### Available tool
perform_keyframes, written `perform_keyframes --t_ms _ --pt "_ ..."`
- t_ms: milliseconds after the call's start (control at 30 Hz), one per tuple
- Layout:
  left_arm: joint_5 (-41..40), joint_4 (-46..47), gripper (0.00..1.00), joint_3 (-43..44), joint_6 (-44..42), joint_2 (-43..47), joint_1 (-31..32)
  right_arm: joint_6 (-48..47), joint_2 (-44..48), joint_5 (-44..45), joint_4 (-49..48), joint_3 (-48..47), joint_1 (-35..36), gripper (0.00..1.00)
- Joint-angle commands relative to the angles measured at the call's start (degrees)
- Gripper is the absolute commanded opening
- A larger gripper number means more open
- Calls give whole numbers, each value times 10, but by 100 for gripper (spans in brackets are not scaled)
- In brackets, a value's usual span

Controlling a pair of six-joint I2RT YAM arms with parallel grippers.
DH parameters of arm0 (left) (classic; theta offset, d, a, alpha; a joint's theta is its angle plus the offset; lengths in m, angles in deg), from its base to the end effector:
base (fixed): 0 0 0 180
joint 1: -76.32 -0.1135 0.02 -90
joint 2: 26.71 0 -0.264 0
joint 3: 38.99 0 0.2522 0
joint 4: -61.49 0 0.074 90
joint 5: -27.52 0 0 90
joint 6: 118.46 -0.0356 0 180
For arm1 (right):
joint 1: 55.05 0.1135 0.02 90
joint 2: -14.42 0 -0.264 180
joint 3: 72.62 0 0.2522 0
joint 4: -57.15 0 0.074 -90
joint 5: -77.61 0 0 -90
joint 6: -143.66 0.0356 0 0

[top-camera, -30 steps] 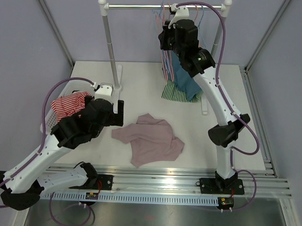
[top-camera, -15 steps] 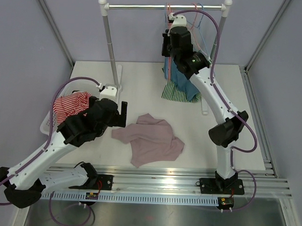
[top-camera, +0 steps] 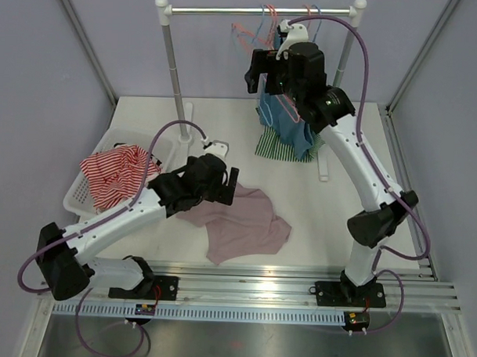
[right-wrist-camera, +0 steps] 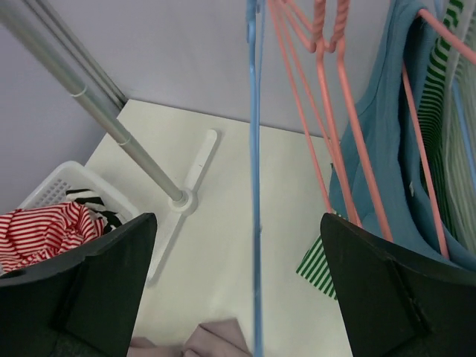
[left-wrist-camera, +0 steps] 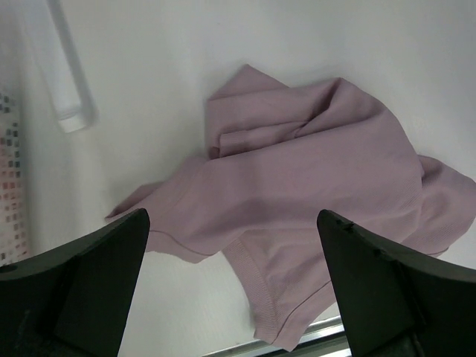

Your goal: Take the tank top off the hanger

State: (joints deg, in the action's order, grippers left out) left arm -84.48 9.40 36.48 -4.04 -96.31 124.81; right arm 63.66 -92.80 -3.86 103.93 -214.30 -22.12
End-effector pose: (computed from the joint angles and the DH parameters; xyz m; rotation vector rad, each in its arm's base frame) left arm 0.1776 -0.1805 0.3095 0.3045 2.2916 -0.1899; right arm 0.3493 0.2200 0.4851 -0.2516 1.7839 0.4050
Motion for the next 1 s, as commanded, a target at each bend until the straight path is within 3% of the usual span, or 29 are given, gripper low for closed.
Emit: perform_keyframes --t_ms 0,400,667,700,767,800,833,867,967 --pt "53 104 99 -15 -4 -37 10 -2 97 -48 -24 44 -2 100" --pt "76 164 99 0 1 -242 39 -7 428 -59 -121 358 -3 99" --pt "97 183 96 -11 18 -312 54 -24 539 -68 -103 435 -3 99" --pt "99 186 73 -14 22 -315 57 -27 553 -74 -100 444 -3 100" --pt "97 194 42 -27 27 -310 59 -31 563 -76 -95 452 -3 99" --pt "93 193 18 -30 32 -306 59 -31 571 -75 -92 456 -3 100" --pt "79 189 5 -32 36 -298 59 -34 574 -73 -90 458 -3 100" --pt "70 181 0 -36 38 -278 59 -33 582 -72 -86 462 -3 100" --pt "26 155 0 -37 43 -212 59 -35 594 -63 -89 472 -3 100"
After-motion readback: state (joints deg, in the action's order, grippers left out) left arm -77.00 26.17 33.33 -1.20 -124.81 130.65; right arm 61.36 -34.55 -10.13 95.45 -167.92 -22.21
